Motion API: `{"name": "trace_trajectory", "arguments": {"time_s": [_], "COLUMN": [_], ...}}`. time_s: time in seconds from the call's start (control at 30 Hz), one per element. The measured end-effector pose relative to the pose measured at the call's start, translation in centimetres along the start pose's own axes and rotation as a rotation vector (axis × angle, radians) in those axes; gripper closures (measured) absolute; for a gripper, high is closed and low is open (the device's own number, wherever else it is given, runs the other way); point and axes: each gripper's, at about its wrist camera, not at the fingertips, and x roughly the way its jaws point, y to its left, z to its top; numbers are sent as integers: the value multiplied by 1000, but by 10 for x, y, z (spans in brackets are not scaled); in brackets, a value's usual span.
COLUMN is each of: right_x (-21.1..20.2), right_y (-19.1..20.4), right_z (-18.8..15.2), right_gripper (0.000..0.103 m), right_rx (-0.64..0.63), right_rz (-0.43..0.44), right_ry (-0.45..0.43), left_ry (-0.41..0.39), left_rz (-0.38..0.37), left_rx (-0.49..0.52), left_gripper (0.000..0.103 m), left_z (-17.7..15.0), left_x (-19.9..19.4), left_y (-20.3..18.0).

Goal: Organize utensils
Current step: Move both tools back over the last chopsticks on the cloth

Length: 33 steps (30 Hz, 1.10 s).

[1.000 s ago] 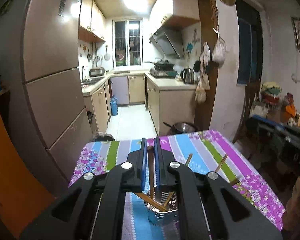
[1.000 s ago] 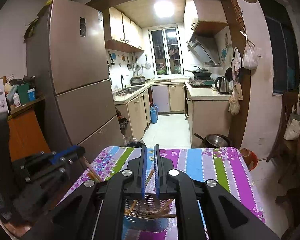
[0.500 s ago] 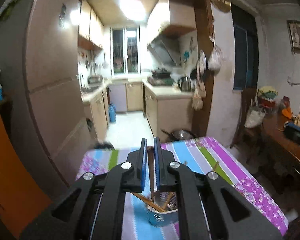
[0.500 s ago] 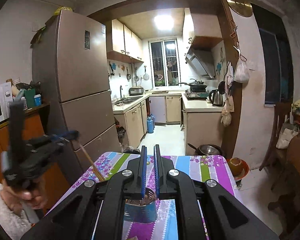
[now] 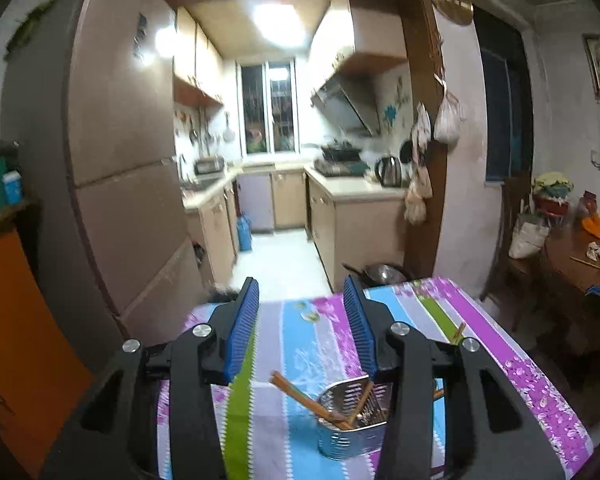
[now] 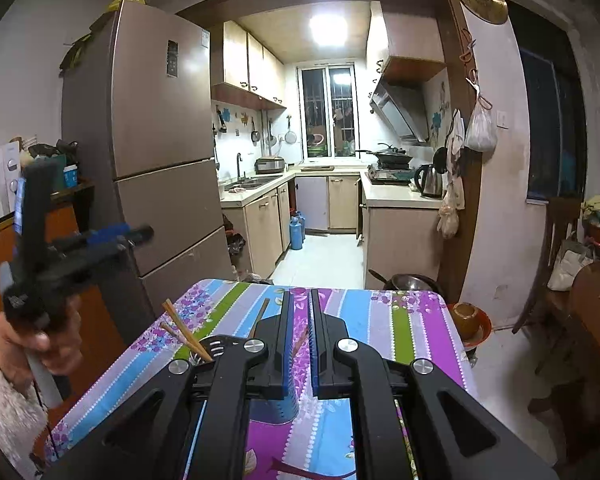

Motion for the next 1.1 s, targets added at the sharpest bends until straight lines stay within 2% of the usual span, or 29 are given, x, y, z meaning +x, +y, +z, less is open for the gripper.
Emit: {"name": "trace_trajectory", "arguments": {"time_s": [0.07, 0.1, 0.13, 0.17, 0.2, 0.27, 0.3, 0.37, 0.43, 0.47, 0.57, 0.7, 0.83, 1.0, 1.03, 1.07, 1.1], "right_x": [-15, -29, -42, -57, -73, -115, -131, -173, -204, -216, -239, -244, -233, -204, -198, -193, -188], "right_y": [-2, -4, -5, -6, -7, -9, -10, -15, -18, -21, -31, -48, -43, -20, -13, -8, -3], "right_z": [-2, -6, -11, -17, -25, -49, -60, -92, -121, -135, -177, -235, -291, -331, -334, -336, -340], "right_gripper": [94, 88, 83, 69, 57, 45, 35, 27, 24, 19, 18, 18, 18, 18, 19, 25, 37], "right_rx": [5, 7, 4, 0, -6, -43, -57, -86, -104, -105, -76, 58, 111, 37, 1, -27, -56], "right_rz": [13, 11, 10, 14, 21, 25, 23, -14, -92, -121, -199, -180, -208, -240, -240, -242, -241], "right_ry": [-5, -9, -19, -30, -41, -66, -77, -119, -149, -155, -128, -14, 25, 48, 47, 49, 54], "left_ry": [-94, -130, -185, -231, -258, -319, -328, -333, -310, -293, -203, -55, 45, 107, 106, 100, 100], "left_rz": [22, 21, 16, 9, 3, -18, -22, -7, 7, 17, 19, -15, -1, -10, -12, -22, -30], "left_rx": [25, 42, 72, 102, 120, 161, 174, 214, 251, 254, 247, 163, 206, 217, 221, 219, 212], "left_gripper": [61, 60, 54, 43, 40, 36, 36, 35, 35, 35, 35, 36, 42, 47, 48, 50, 51], "left_z": [-6, -10, -19, -30, -39, -69, -78, -107, -137, -149, -194, -245, -298, -332, -336, -339, -343], "left_x": [-40, -56, -83, -109, -127, -176, -189, -218, -237, -241, -244, -230, -213, -198, -195, -194, -195], "left_y": [2, 2, 3, 3, 4, 10, 11, 14, 14, 15, 13, 10, -26, -58, -65, -71, -74]}}
